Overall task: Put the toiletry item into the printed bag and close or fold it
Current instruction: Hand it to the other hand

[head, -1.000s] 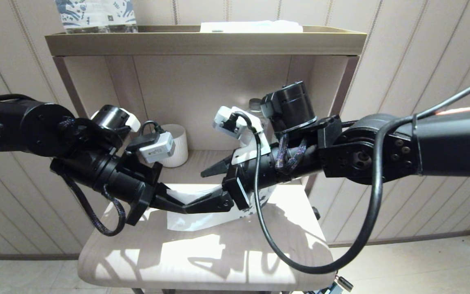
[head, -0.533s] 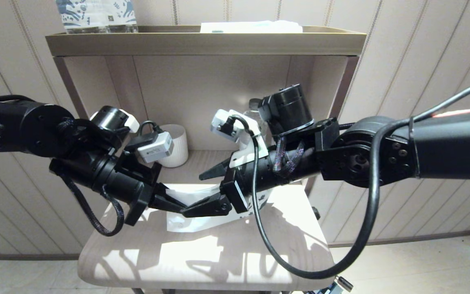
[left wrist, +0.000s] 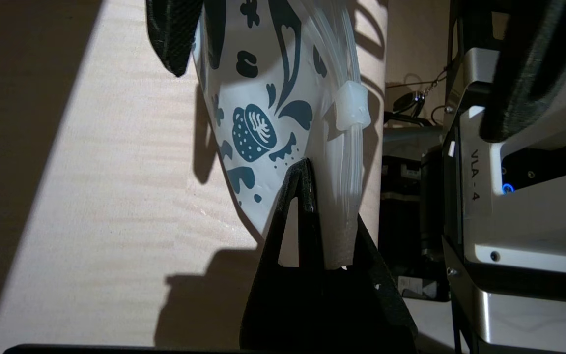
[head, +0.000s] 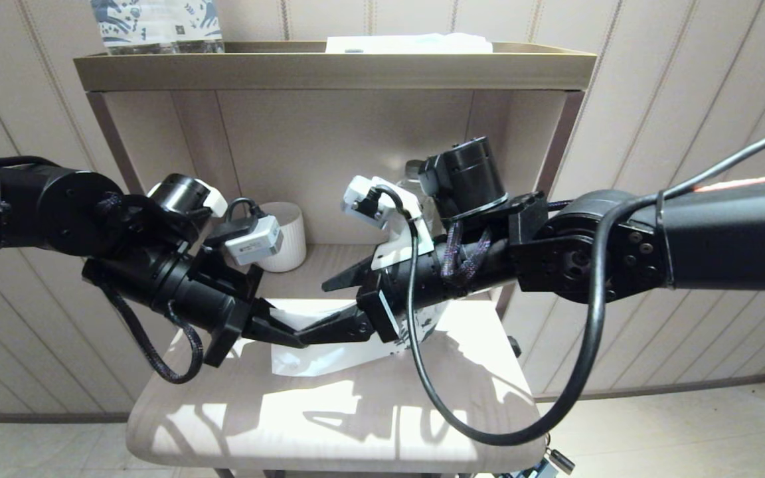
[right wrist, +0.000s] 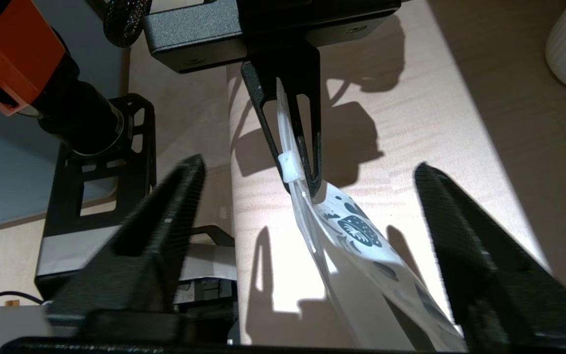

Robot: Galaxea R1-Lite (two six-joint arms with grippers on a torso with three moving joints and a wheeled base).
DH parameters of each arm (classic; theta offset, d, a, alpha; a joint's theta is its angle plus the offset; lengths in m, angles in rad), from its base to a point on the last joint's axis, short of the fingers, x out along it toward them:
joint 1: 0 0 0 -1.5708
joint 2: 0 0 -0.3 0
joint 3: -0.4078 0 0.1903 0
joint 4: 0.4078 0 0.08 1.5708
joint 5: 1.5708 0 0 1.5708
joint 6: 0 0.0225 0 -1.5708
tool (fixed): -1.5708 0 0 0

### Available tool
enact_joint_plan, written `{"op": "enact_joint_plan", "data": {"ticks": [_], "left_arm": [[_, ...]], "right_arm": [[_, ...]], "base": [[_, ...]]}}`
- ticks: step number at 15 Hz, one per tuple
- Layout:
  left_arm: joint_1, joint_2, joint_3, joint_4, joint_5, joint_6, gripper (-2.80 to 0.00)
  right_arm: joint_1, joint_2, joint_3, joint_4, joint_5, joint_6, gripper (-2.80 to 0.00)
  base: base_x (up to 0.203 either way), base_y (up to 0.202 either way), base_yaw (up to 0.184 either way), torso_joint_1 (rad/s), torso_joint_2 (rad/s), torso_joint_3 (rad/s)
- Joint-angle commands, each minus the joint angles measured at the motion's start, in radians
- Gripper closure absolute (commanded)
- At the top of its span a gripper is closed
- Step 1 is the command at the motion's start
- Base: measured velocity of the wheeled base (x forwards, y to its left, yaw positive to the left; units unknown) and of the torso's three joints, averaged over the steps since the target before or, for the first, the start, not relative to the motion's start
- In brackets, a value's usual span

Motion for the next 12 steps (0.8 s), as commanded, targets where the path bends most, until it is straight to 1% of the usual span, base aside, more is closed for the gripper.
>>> {"op": "enact_joint_plan", "data": {"ticks": [1, 2, 3, 12], "left_arm": [[0.0, 0.003, 0.004, 0.004, -0.005, 0.005, 0.0], [0.0, 0.003, 0.01, 0.001, -0.006, 0.005, 0.0], [0.0, 0.003, 0.012, -0.007, -0.006, 0.003, 0.0], [0.0, 0.003, 0.031, -0.025, -0.008, 0.003, 0.0]], "right_arm": [[0.005, 0.008, 0.006, -0.013, 0.002, 0.005, 0.0], [0.009, 0.008, 0.004, -0.014, 0.003, 0.027, 0.0], [0.01, 0.01, -0.002, -0.016, 0.003, 0.06, -2.8], [0.016, 0.004, 0.01, -0.016, 0.003, 0.068, -2.8]], "base": [[0.0, 0.0, 0.0, 0.0, 0.0, 0.0], [0.0, 0.0, 0.0, 0.0, 0.0, 0.0], [0.0, 0.0, 0.0, 0.0, 0.0, 0.0], [0.0, 0.0, 0.0, 0.0, 0.0, 0.0]]}}
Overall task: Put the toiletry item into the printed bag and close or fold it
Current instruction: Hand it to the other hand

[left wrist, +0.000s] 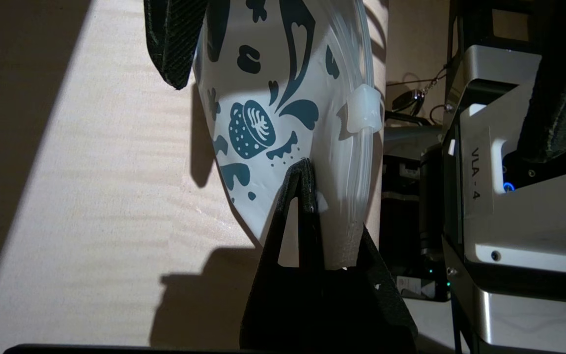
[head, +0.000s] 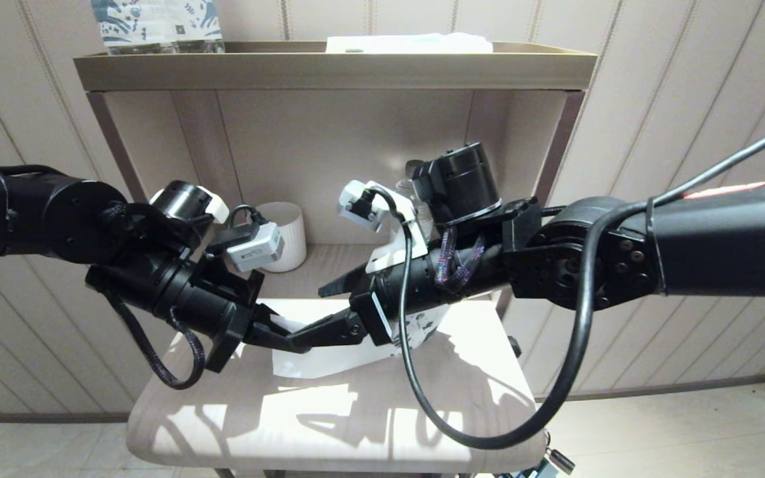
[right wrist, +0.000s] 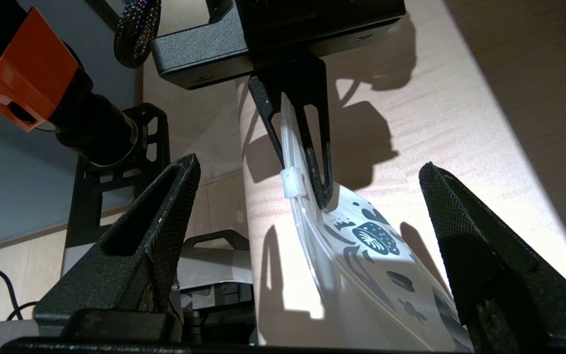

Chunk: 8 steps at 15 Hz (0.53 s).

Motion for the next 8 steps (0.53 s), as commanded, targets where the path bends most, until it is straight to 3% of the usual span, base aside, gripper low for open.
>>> {"op": "enact_joint_plan", "data": {"ticks": [1, 8], "left_arm": [[0.0, 0.002, 0.001, 0.003, -0.005, 0.005, 0.0], [0.0, 0.006, 0.014, -0.017, -0.006, 0.004, 0.0]], "right_arm": [[0.002, -0.002, 0.003, 0.0, 0.002, -0.006, -2.8], [0.01, 0.004, 0.026, -0.039, -0.031, -0.02, -2.8]], "base": [[0.0, 0.0, 0.0, 0.0, 0.0, 0.0], [0.0, 0.0, 0.0, 0.0, 0.0, 0.0]]}}
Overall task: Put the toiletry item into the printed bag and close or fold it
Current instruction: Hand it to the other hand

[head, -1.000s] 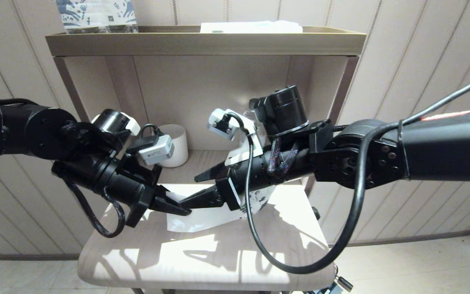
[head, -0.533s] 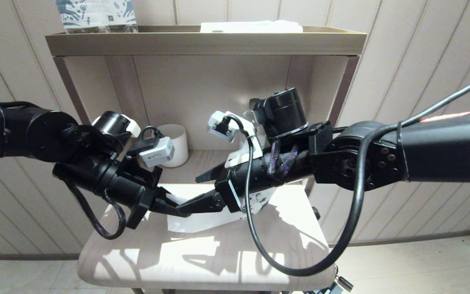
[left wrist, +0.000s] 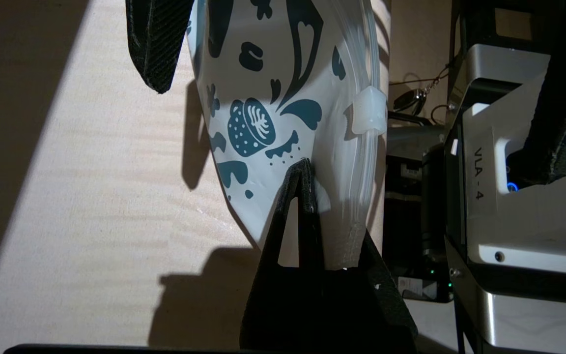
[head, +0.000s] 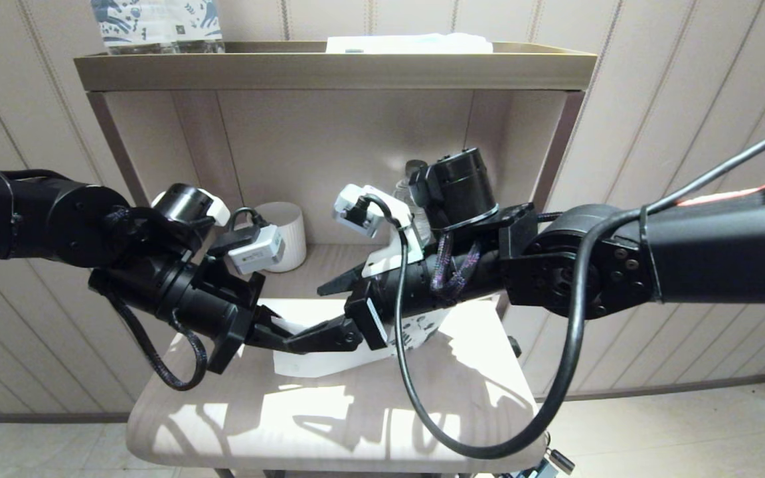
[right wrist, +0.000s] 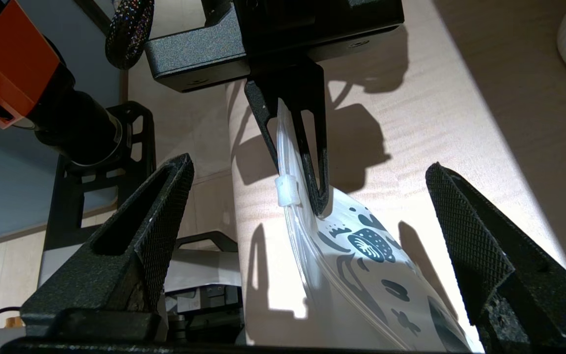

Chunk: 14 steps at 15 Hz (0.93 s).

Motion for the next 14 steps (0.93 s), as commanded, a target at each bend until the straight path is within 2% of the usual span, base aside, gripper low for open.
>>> {"op": "enact_joint_plan", "data": {"ticks": [1, 10, 11, 14], "left_arm": [[0.001, 0.003, 0.0, 0.002, -0.005, 0.005, 0.0], [0.001, 0.022, -0.015, 0.002, -0.005, 0.0, 0.0], [0.001, 0.022, -0.015, 0.002, -0.005, 0.0, 0.0], [0.0, 0.02, -0.015, 0.002, -0.005, 0.0, 0.0]], "right_arm": [[0.002, 0.001, 0.012, -0.003, 0.003, -0.002, -2.8], [-0.001, 0.026, 0.008, -0.028, -0.046, -0.02, -2.8], [-0.001, 0.026, 0.011, -0.03, -0.048, -0.023, 0.0], [-0.001, 0.028, 0.008, -0.034, -0.058, -0.035, 0.0]], "base": [[0.0, 0.0, 0.0, 0.0, 0.0, 0.0], [0.0, 0.0, 0.0, 0.0, 0.0, 0.0], [0.0, 0.0, 0.0, 0.0, 0.0, 0.0], [0.0, 0.0, 0.0, 0.0, 0.0, 0.0]]}}
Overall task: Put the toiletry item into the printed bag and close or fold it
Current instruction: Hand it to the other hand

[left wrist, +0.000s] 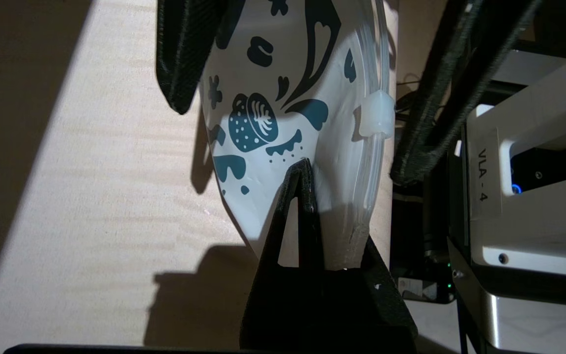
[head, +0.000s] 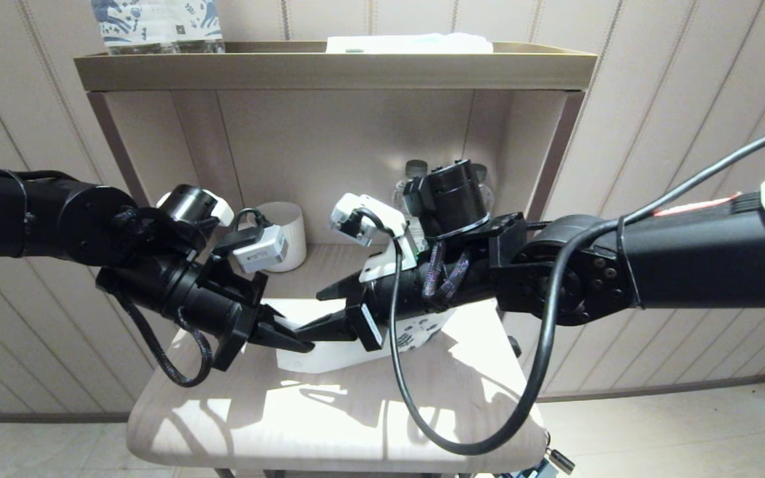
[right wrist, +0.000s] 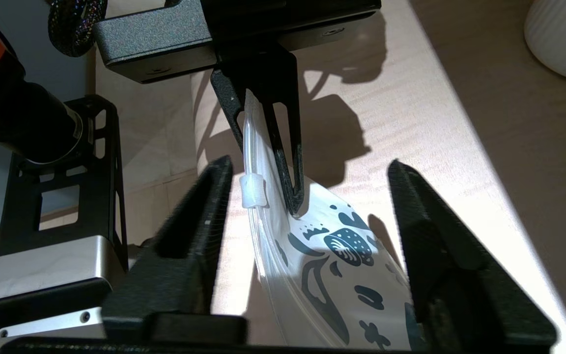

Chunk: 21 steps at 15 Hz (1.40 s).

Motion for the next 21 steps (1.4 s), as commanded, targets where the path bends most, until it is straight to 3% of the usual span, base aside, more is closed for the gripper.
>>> {"op": "enact_joint_plan", "data": {"ticks": [1, 12, 21], "left_arm": [[0.0, 0.0, 0.001, 0.003, -0.005, 0.005, 0.0], [0.0, -0.001, 0.003, -0.006, -0.006, 0.005, 0.0], [0.001, -0.005, 0.012, -0.017, -0.012, 0.007, 0.0]], "right_arm": [[0.0, 0.002, 0.0, 0.0, 0.003, -0.002, 0.0], [-0.013, -0.027, 0.019, -0.003, 0.001, -0.002, 0.0], [-0.139, -0.111, 0.107, -0.004, 0.0, -0.007, 0.0]], "base": [[0.0, 0.0, 0.0, 0.0, 0.0, 0.0], [0.0, 0.0, 0.0, 0.0, 0.0, 0.0], [0.0, 0.0, 0.0, 0.0, 0.0, 0.0]]}}
